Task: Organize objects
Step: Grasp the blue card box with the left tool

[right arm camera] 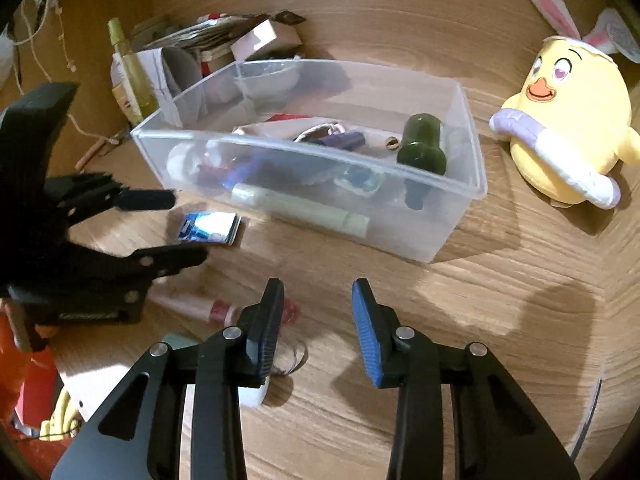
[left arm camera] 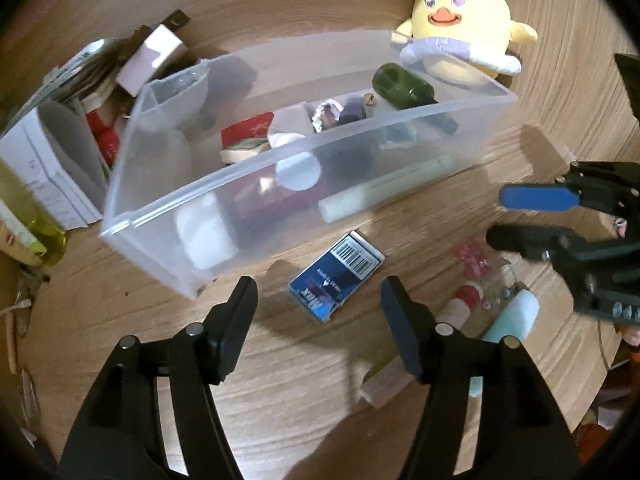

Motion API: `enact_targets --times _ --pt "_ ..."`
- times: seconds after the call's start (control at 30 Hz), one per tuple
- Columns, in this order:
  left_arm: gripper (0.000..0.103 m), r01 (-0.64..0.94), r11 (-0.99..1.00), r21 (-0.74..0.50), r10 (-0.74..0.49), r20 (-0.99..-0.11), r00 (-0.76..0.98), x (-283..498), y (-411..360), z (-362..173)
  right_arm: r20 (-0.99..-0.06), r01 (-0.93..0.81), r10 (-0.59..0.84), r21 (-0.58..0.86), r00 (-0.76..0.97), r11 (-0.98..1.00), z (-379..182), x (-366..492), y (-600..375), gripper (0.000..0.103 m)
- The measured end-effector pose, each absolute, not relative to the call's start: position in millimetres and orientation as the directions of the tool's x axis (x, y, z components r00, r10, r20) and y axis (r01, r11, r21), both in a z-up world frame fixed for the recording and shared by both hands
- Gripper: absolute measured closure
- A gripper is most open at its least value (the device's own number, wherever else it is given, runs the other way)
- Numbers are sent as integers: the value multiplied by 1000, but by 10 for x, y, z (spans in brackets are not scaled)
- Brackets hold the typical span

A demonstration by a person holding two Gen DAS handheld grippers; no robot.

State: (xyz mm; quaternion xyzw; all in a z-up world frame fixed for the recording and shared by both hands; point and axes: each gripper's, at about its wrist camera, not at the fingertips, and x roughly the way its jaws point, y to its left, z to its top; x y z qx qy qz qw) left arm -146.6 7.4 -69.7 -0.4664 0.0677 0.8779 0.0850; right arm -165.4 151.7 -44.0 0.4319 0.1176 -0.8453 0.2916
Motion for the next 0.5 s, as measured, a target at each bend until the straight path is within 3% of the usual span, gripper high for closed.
enact_targets --times 0.17,0.23,0.3,0.43,0.5 --pt "39 -211 -977 37 88 -828 -554 -1548 116 -731 -809 624 -389 35 -441 -781 -510 -1558 1431 71" --pt "46 -205 -979 20 101 -822 -561 -1549 113 -736 -813 633 -390 33 -433 -773 -530 -1539 1407 71" --pt "61 -206 -978 -2 120 -819 -561 -1546 103 -729 -817 640 -384 24 -431 -768 -568 -1518 1392 71" --pt "67 -208 -978 9 115 -810 -575 -1493 125 -728 -812 643 -373 -4 -449 -766 -591 -1494 1361 71" --pt "71 -212 -977 14 113 -809 -577 -1457 142 -726 -805 640 -376 -6 -459 -768 -592 -1489 1364 78"
